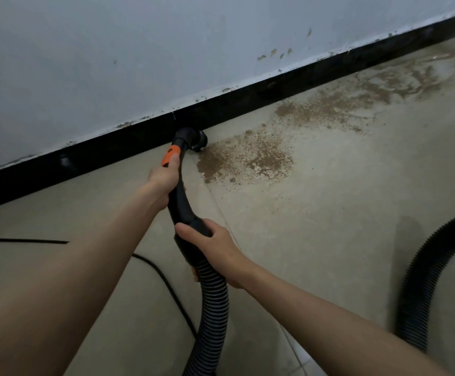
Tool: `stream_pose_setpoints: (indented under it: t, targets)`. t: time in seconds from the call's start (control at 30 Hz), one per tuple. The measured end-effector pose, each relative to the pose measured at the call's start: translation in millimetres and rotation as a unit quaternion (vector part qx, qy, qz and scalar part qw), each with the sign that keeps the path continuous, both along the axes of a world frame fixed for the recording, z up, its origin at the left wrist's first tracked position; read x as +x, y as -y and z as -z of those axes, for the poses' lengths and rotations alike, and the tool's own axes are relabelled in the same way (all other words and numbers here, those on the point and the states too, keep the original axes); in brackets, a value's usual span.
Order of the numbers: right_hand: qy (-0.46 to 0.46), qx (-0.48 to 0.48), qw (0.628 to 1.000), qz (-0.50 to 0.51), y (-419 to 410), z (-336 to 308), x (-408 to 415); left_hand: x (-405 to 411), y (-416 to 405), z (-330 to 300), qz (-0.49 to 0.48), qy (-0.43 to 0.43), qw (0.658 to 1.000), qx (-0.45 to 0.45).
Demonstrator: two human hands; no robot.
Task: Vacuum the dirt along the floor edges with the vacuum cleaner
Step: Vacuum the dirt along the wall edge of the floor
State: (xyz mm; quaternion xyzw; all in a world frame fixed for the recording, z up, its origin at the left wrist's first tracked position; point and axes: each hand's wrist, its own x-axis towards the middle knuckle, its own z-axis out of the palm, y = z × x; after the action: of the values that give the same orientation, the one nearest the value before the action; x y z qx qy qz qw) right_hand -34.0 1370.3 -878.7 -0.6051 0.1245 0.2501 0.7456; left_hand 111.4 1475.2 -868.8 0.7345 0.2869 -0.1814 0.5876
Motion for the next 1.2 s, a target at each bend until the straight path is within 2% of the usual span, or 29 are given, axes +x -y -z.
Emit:
stream_pose_setpoints:
  t: [0.23, 0.43, 1.2]
  targets:
    - [0.001, -0.049, 0.999, -0.016, 12.4, 0.2, -6.6, -15.8, -0.8, 11.1, -0.049, -0.008, 0.998, -0.031]
    - [-0.003, -0.064, 0.998, 0.009, 31.6, 0.4, -3.7, -11.9, 21.1, 12.5, -0.04, 0.005, 0.998, -0.05]
    - [-0.025, -0.085, 0.987, 0.134, 97.0, 24.3, 25.5, 37.4, 120.3, 27.1, 0.085, 0.02, 0.996, 0.026]
